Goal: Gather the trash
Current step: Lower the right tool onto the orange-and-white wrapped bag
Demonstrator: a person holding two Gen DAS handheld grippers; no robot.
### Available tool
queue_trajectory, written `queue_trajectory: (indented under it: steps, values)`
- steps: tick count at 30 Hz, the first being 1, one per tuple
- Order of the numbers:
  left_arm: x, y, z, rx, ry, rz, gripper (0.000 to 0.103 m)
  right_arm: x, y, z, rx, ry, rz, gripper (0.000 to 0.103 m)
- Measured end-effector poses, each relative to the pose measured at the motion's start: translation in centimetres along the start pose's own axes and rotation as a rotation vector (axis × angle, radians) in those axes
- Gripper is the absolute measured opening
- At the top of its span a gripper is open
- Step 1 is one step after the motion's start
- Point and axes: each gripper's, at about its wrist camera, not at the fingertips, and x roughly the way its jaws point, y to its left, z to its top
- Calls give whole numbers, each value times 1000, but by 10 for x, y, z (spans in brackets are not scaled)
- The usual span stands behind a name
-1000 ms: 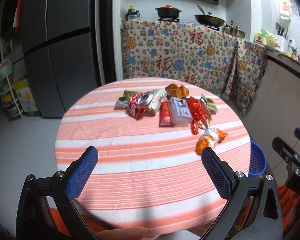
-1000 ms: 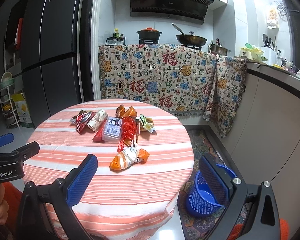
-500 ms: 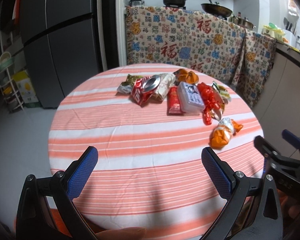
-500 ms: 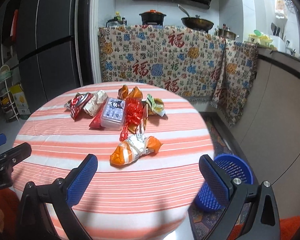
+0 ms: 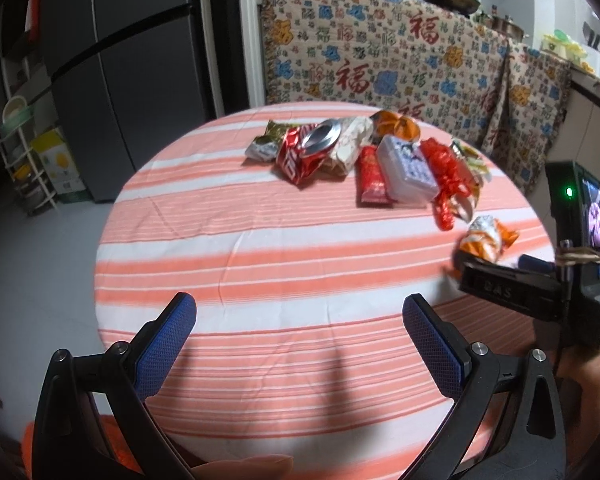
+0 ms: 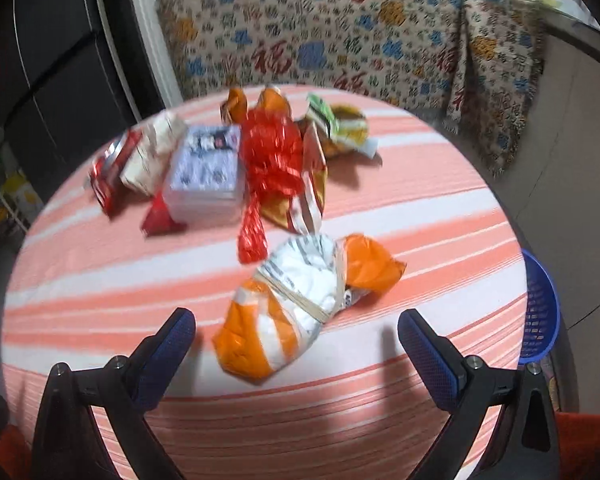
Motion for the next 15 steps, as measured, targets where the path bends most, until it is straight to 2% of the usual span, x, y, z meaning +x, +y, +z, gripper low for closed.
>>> queue_trajectory:
  steps: [3,10,15]
  values:
    - [11,-4,3,18,27,7,103,10,-12,-6,-66,42,-25,102]
    - [49,-15,17,48,108,14,103,12,-40,0,-183,17,-51,102]
    - [93,-21,38,33,143,-71,102,21,-53,8,-215,17,43,103]
